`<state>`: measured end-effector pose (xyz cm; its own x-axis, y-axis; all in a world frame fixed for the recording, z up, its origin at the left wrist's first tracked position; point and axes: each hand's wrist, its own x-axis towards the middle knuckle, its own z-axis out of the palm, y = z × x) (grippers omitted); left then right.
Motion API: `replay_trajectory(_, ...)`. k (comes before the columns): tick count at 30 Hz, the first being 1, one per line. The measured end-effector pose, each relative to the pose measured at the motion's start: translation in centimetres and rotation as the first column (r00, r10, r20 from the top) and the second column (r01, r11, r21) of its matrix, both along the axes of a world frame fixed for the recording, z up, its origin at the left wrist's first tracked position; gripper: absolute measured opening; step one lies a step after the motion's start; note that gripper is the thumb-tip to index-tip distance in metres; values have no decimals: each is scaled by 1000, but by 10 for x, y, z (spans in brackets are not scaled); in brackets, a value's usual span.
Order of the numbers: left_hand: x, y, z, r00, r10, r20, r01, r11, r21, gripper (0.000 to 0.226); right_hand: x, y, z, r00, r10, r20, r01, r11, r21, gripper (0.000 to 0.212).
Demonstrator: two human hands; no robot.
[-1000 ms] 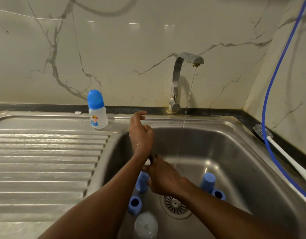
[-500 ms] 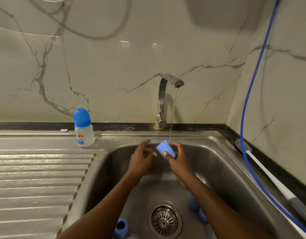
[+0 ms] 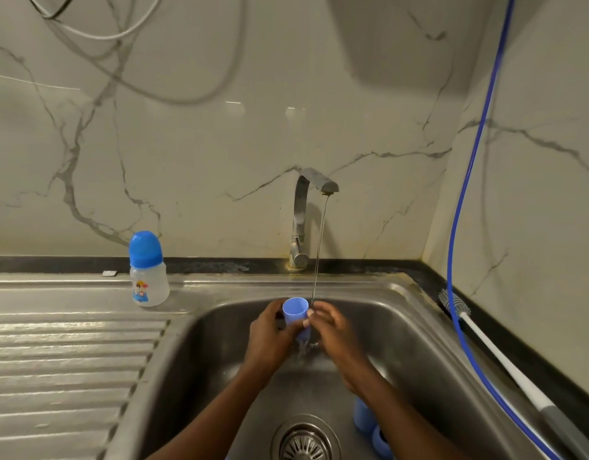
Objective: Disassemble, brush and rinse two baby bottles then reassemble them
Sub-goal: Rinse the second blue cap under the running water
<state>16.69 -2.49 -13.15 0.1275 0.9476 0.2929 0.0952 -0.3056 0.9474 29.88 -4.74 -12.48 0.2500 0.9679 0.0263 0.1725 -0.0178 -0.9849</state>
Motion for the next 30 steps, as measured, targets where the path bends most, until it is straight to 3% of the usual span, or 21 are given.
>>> replay_trajectory(3,1,-1,2,1000,23,-20,-22,999,34,25,-3,-3,-2,998,57,34,-60,993,100,55)
replay_trajectory(6,3,-1,-1,993,-49,-111,52,998,29,31,-7,-1,0,989,16,147,-39,987,157,37)
replay_trajectory(9,5,-4,-2,975,-219,-19,218,973,-74,41,-6,5,-1,979,-72,190,53,993,102,30)
replay_trajectory(15,2,-2,2,928,-350,128,365,923,-120,42,-5,2,6,976,-120,180,92,983,156,29)
replay_trajectory(19,2,-2,4,965,-238,115,249,964,-93,40,-7,-1,8,989,-48,139,17,976,215,13)
replay_trajectory(22,6,-4,5,983,-165,82,169,984,-50,41,-10,0,3,982,-91,166,62,983,172,37)
replay_trajectory(25,8,-6,6,968,-239,78,243,969,-45,48,-7,1,12,983,-156,99,124,954,273,39)
replay_trajectory(28,4,-6,-1,957,-266,116,280,952,-121,45,-6,-1,8,981,-69,184,21,968,248,55)
replay_trajectory(30,3,-5,-2,965,-242,101,255,955,-149,41,-5,0,3,981,-28,193,-6,984,176,48)
